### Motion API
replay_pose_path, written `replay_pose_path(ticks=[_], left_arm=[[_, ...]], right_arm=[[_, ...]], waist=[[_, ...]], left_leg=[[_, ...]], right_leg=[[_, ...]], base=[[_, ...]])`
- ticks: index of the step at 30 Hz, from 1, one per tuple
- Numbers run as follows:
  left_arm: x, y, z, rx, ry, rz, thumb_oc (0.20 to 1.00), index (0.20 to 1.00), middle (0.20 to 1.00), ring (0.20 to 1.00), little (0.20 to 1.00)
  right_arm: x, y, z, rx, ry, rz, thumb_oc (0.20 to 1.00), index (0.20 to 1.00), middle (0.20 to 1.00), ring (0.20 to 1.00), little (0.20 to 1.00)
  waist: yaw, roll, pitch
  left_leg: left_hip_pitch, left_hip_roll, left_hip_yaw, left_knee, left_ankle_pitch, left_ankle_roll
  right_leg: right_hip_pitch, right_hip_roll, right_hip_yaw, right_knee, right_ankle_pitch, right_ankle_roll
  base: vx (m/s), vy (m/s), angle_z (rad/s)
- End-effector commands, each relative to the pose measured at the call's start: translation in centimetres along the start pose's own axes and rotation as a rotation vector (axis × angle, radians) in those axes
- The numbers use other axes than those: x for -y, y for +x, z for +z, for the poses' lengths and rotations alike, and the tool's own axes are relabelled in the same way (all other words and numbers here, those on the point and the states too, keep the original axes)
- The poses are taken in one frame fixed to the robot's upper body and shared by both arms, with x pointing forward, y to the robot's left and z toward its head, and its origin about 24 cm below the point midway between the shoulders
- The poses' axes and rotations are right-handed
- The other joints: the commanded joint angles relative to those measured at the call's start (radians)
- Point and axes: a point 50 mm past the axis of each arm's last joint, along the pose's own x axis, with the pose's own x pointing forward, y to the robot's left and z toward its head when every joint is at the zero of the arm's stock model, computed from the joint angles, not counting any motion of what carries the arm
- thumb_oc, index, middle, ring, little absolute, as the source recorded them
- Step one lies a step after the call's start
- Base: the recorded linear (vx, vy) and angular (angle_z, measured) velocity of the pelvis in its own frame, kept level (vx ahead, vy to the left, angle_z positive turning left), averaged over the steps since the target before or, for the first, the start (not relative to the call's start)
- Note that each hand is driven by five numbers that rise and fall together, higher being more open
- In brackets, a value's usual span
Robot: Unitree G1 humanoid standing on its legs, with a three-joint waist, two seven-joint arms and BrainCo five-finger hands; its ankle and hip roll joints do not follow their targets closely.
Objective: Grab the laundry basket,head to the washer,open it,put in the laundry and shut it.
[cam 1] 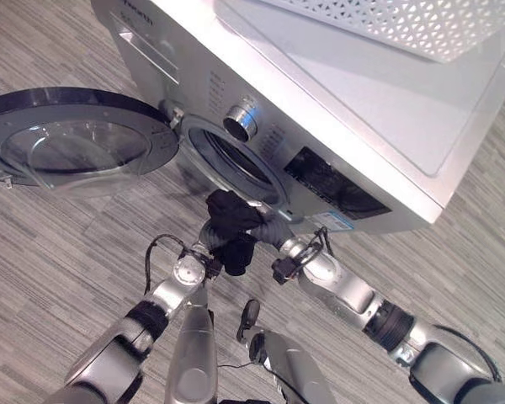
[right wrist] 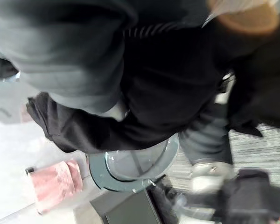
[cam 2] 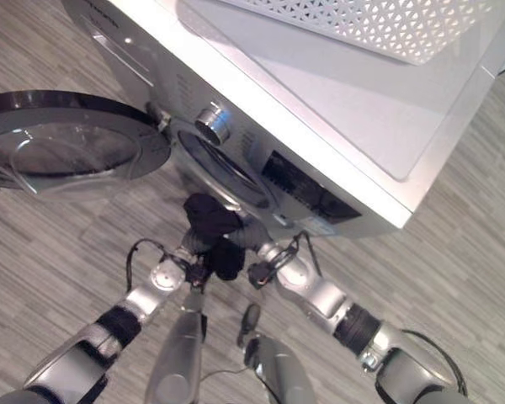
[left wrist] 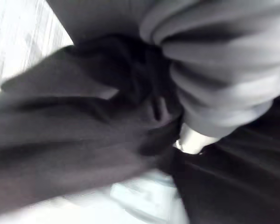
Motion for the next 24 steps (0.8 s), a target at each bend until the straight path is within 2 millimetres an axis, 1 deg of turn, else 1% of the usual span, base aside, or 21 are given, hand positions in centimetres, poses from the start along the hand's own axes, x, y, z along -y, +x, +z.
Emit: replay_pose_path(ticks=[1, 3, 4, 5, 6, 7, 8, 9, 10, 11, 12, 13, 15, 16, 17, 19, 21, 22, 23, 24], left_arm=[[1.5, -0.5, -0.8, 0.007, -0.064, -0.018, 0.2, 0.2, 0.2, 0.2, 0.2], [0.8, -2.0, -2.0, -0.036, -0.092, 0.02, 0.2, 0.2, 0.2, 0.2, 0.2], [1.9, -1.7, -3.7, -0.104, -0.082, 0.035, 0.2, 0.2, 0.2, 0.2, 0.2], [2.5, -1.6, -6.3, -0.232, -0.062, 0.068, 0.2, 0.2, 0.2, 0.2, 0.2], [1.9, -0.7, -7.3, -0.284, -0.04, 0.12, 0.2, 0.2, 0.2, 0.2, 0.2], [0.2, 0.6, -7.3, -0.298, -0.029, 0.2, 0.2, 0.2, 0.2, 0.2, 0.2], [-1.9, 1.1, -7.5, -0.316, -0.021, 0.281, 0.2, 0.2, 0.2, 0.2, 0.2], [-4.3, 1.6, -7.5, -0.324, -0.02, 0.367, 0.2, 0.2, 0.2, 0.2, 0.2], [-6.0, 1.5, -7.6, -0.333, -0.03, 0.431, 0.2, 0.2, 0.2, 0.2, 0.2], [-7.3, 1.1, -7.7, -0.337, -0.033, 0.481, 0.2, 0.2, 0.2, 0.2, 0.2], [-8.2, 0.3, -8.0, -0.335, -0.055, 0.537, 0.2, 0.2, 0.2, 0.2, 0.2], [-8.2, 0.3, -8.0, -0.335, -0.055, 0.536, 0.2, 0.2, 0.2, 0.2, 0.2], [-8.5, -0.8, -8.7, -0.352, -0.064, 0.558, 0.2, 0.2, 0.2, 0.2, 0.2], [-9.3, -1.7, -9.1, -0.367, -0.074, 0.604, 0.2, 0.2, 0.2, 0.2, 0.2], [-9.3, -1.7, -9.1, -0.367, -0.075, 0.604, 0.2, 0.2, 0.2, 0.2, 0.2], [-10.4, -2.4, -9.5, -0.383, -0.086, 0.652, 0.2, 0.2, 0.2, 0.2, 0.2], [-11.2, -2.9, -9.5, -0.38, -0.101, 0.689, 0.2, 0.2, 0.2, 0.2, 0.2], [-11.7, -3.0, -9.4, -0.37, -0.123, 0.716, 0.2, 0.2, 0.2, 0.2, 0.2], [-12.4, -3.2, -9.4, -0.369, -0.172, 0.76, 0.2, 0.2, 0.2, 0.2, 0.2], [-12.4, -3.2, -9.4, -0.369, -0.172, 0.76, 0.2, 0.2, 0.2, 0.2, 0.2]], right_arm=[[-1.5, 0.2, 1.3, 0.075, -0.024, 0.081, 1.0, 1.0, 1.0, 1.0, 1.0], [-1.1, -0.8, 0.0, 0.037, -0.054, 0.038, 1.0, 1.0, 1.0, 1.0, 1.0], [-1.4, -1.2, -1.2, 0.007, -0.069, 0.023, 1.0, 1.0, 1.0, 1.0, 1.0], [-1.7, -1.4, -1.8, 0.003, -0.097, 0.03, 1.0, 1.0, 1.0, 1.0, 1.0], [-2.0, -1.6, -2.2, -0.007, -0.099, 0.036, 1.0, 1.0, 1.0, 1.0, 1.0], [-2.3, -2.1, -2.7, -0.018, -0.12, 0.033, 1.0, 1.0, 1.0, 1.0, 1.0], [-2.3, -2.8, -3.3, -0.039, -0.14, 0.04, 1.0, 1.0, 1.0, 1.0, 1.0], [-2.1, -4.0, -4.4, -0.087, -0.155, 0.049, 1.0, 1.0, 1.0, 1.0, 1.0], [-1.6, -5.2, -5.1, -0.129, -0.205, 0.052, 1.0, 1.0, 1.0, 1.0, 1.0], [-0.8, -6.8, -6.0, -0.183, -0.224, 0.043, 1.0, 1.0, 1.0, 1.0, 1.0], [1.0, -9.3, -6.8, -0.261, -0.257, -0.012, 1.0, 1.0, 1.0, 1.0, 1.0], [1.0, -9.3, -6.8, -0.261, -0.257, -0.012, 1.0, 1.0, 1.0, 1.0, 1.0], [2.4, -11.9, -7.3, -0.333, -0.312, -0.073, 1.0, 1.0, 1.0, 1.0, 1.0], [3.7, -13.9, -7.6, -0.385, -0.344, -0.145, 1.0, 1.0, 1.0, 1.0, 1.0], [3.7, -13.9, -7.6, -0.385, -0.344, -0.146, 1.0, 1.0, 1.0, 1.0, 1.0], [4.8, -16.2, -8.7, -0.479, -0.376, -0.226, 1.0, 1.0, 1.0, 1.0, 1.0], [5.7, -18.0, -9.7, -0.555, -0.38, -0.304, 1.0, 1.0, 1.0, 1.0, 1.0], [6.1, -19.1, -10.5, -0.612, -0.376, -0.348, 1.0, 1.0, 1.0, 1.0, 1.0], [6.8, -21.2, -11.7, -0.719, -0.402, -0.41, 1.0, 1.0, 1.0, 1.0, 1.0], [6.8, -21.2, -11.7, -0.719, -0.402, -0.41, 1.0, 1.0, 1.0, 1.0, 1.0]], waist=[[0.011, -0.004, -0.039], [0.014, -0.004, -0.03], [0.008, -0.008, -0.029], [-0.006, -0.021, -0.03], [-0.021, -0.038, -0.035], [-0.048, -0.062, -0.042], [-0.07, -0.082, -0.05], [-0.1, -0.105, -0.062], [-0.122, -0.121, -0.074], [-0.144, -0.138, -0.089], [-0.167, -0.149, -0.107], [-0.167, -0.149, -0.108], [-0.187, -0.149, -0.125], [-0.206, -0.149, -0.136], [-0.205, -0.149, -0.136], [-0.223, -0.148, -0.146], [-0.232, -0.144, -0.151], [-0.236, -0.142, -0.152], [-0.246, -0.137, -0.155], [-0.246, -0.137, -0.155]], left_leg=[[-0.057, 0.003, 0.011, -0.039, 0.014, -0.016], [-0.054, 0.001, 0.013, -0.041, 0.015, -0.018], [-0.055, 0.005, 0.015, -0.041, 0.016, -0.02], [-0.054, 0.01, 0.02, -0.042, 0.018, -0.023], [-0.051, 0.017, 0.028, -0.043, 0.018, -0.024], [-0.047, 0.031, 0.041, -0.046, 0.018, -0.025], [-0.043, 0.042, 0.053, -0.049, 0.017, -0.024], [-0.037, 0.057, 0.07, -0.052, 0.015, -0.023], [-0.031, 0.067, 0.08, -0.054, 0.011, -0.023], [-0.024, 0.077, 0.091, -0.054, 0.007, -0.021], [-0.014, 0.087, 0.103, -0.045, 0.001, -0.02], [-0.014, 0.087, 0.104, -0.045, 0.001, -0.02], [-0.008, 0.088, 0.109, -0.03, -0.007, -0.02], [-0.004, 0.092, 0.113, -0.015, -0.012, -0.02], [-0.004, 0.092, 0.113, -0.014, -0.012, -0.02], [0.0, 0.097, 0.12, -0.005, -0.014, -0.022], [-0.001, 0.1, 0.122, 0.002, -0.014, -0.024], [-0.001, 0.102, 0.122, 0.004, -0.012, -0.025], [-0.005, 0.102, 0.118, 0.011, -0.01, -0.027], [-0.005, 0.102, 0.118, 0.011, -0.01, -0.027]], right_leg=[[0.075, -0.037, 0.004, -0.087, 0.006, 0.045], [0.074, -0.039, 0.001, -0.082, 0.001, 0.045], [0.073, -0.037, 0.003, -0.08, -0.001, 0.044], [0.069, -0.033, 0.01, -0.078, 0.0, 0.043], [0.065, -0.029, 0.02, -0.075, 0.0, 0.043], [0.057, -0.023, 0.036, -0.07, 0.003, 0.044], [0.048, -0.019, 0.05, -0.064, 0.006, 0.046], [0.041, -0.014, 0.068, -0.059, 0.014, 0.051], [0.037, -0.011, 0.081, -0.059, 0.019, 0.054], [0.036, -0.008, 0.092, -0.058, 0.025, 0.057], [0.037, -0.006, 0.106, -0.057, 0.025, 0.057], [0.037, -0.006, 0.106, -0.057, 0.025, 0.057], [0.046, -0.007, 0.108, -0.058, 0.02, 0.056], [0.049, -0.005, 0.117, -0.056, 0.018, 0.053], [0.049, -0.005, 0.117, -0.056, 0.018, 0.053], [0.051, -0.001, 0.126, -0.055, 0.015, 0.051], [0.049, 0.002, 0.132, -0.051, 0.014, 0.051], [0.046, 0.003, 0.133, -0.049, 0.013, 0.049], [0.045, 0.004, 0.135, -0.045, 0.013, 0.049], [0.044, 0.004, 0.135, -0.045, 0.013, 0.049]], base=[[-0.01, -0.016, 0.03], [-0.01, 0.002, 0.02], [-0.03, 0.022, 0.07], [-0.04, 0.04, 0.04], [-0.05, 0.053, 0.01], [-0.05, 0.057, -0.13], [-0.08, 0.071, -0.28], [-0.08, 0.063, -0.58], [-0.07, 0.057, -0.7], [-0.05, 0.034, -0.85], [-0.03, 0.021, -0.77], [-0.02, 0.004, -0.69], [-0.02, 0.003, -0.42], [-0.03, 0.009, -0.13], [-0.04, 0.008, -0.12], [-0.03, 0.004, -0.18], [-0.04, -0.006, -0.27], [-0.05, -0.022, -0.28], [-0.03, -0.018, -0.16], [0.0, 0.0, 0.0]])
